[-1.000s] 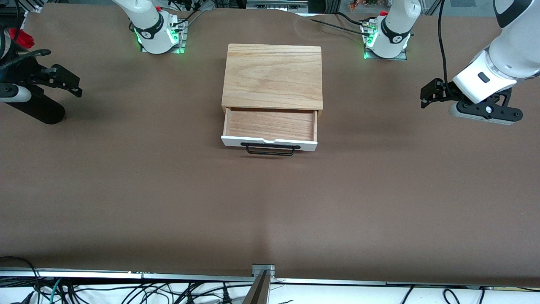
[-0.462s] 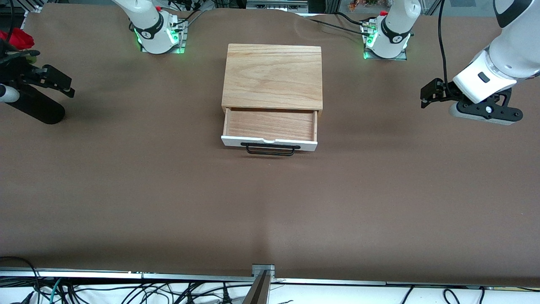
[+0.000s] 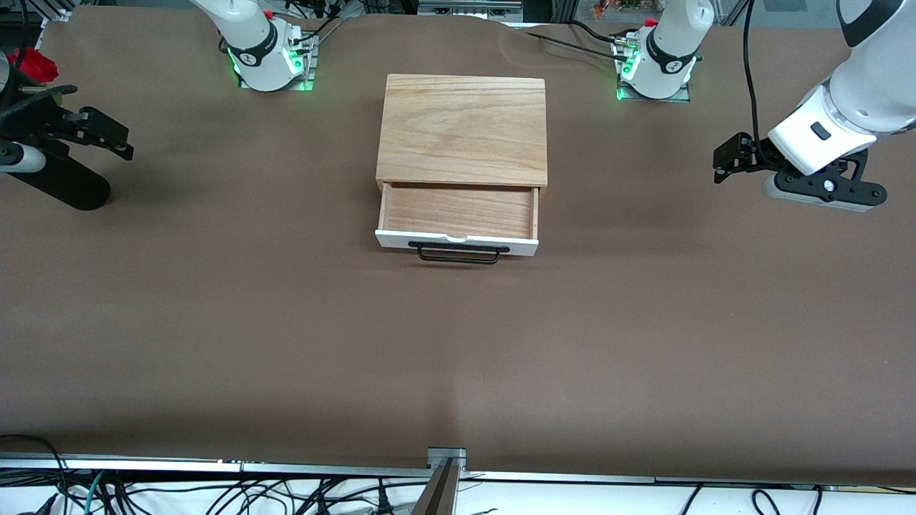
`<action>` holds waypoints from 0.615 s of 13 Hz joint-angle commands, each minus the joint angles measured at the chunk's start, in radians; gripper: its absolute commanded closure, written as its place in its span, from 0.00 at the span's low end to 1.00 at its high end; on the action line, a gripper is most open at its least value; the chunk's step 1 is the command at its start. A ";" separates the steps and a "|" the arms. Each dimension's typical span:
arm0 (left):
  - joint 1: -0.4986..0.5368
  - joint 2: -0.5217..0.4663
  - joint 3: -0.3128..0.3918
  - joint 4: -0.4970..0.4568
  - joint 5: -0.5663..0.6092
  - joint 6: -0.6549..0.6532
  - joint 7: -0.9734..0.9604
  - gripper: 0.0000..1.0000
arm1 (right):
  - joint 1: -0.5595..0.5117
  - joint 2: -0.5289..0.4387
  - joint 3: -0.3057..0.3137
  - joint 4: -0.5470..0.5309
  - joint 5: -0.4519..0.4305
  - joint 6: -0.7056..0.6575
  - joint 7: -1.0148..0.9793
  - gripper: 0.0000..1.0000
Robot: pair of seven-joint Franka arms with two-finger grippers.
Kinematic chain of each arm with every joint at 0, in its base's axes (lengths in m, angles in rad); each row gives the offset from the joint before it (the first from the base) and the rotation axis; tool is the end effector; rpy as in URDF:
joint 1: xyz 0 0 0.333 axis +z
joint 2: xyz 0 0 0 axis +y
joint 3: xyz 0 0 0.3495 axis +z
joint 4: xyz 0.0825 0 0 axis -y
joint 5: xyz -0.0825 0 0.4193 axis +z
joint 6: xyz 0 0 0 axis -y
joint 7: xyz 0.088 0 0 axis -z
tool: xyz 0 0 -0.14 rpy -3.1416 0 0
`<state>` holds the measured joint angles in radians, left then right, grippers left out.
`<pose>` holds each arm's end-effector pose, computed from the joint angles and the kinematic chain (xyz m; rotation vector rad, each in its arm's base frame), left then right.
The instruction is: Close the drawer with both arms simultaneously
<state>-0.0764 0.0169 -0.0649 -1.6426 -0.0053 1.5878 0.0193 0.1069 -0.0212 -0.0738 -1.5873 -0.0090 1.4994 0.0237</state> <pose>0.5851 -0.0837 0.5802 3.1275 -0.2513 -0.1129 0.5722 0.0172 0.6231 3.1305 0.0143 -0.1042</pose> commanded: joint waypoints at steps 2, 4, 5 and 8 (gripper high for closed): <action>0.006 -0.003 -0.003 0.013 -0.002 -0.018 0.002 0.00 | 0.001 0.001 0.023 0.006 0.050 -0.018 -0.013 0.00; 0.006 -0.003 -0.003 0.013 -0.002 -0.018 0.002 0.00 | 0.004 0.020 0.026 0.004 0.109 -0.012 -0.013 0.00; 0.006 -0.003 -0.003 0.013 -0.002 -0.018 0.001 0.00 | 0.014 0.024 0.028 0.004 0.128 -0.008 -0.013 0.00; 0.006 -0.003 -0.003 0.013 -0.002 -0.018 0.001 0.00 | 0.054 0.046 0.026 0.006 0.153 0.007 -0.011 0.00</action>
<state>-0.0764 0.0169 -0.0649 -1.6426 -0.0053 1.5878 0.0193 0.1379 0.0082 -0.0445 -1.5905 0.1249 1.5007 0.0225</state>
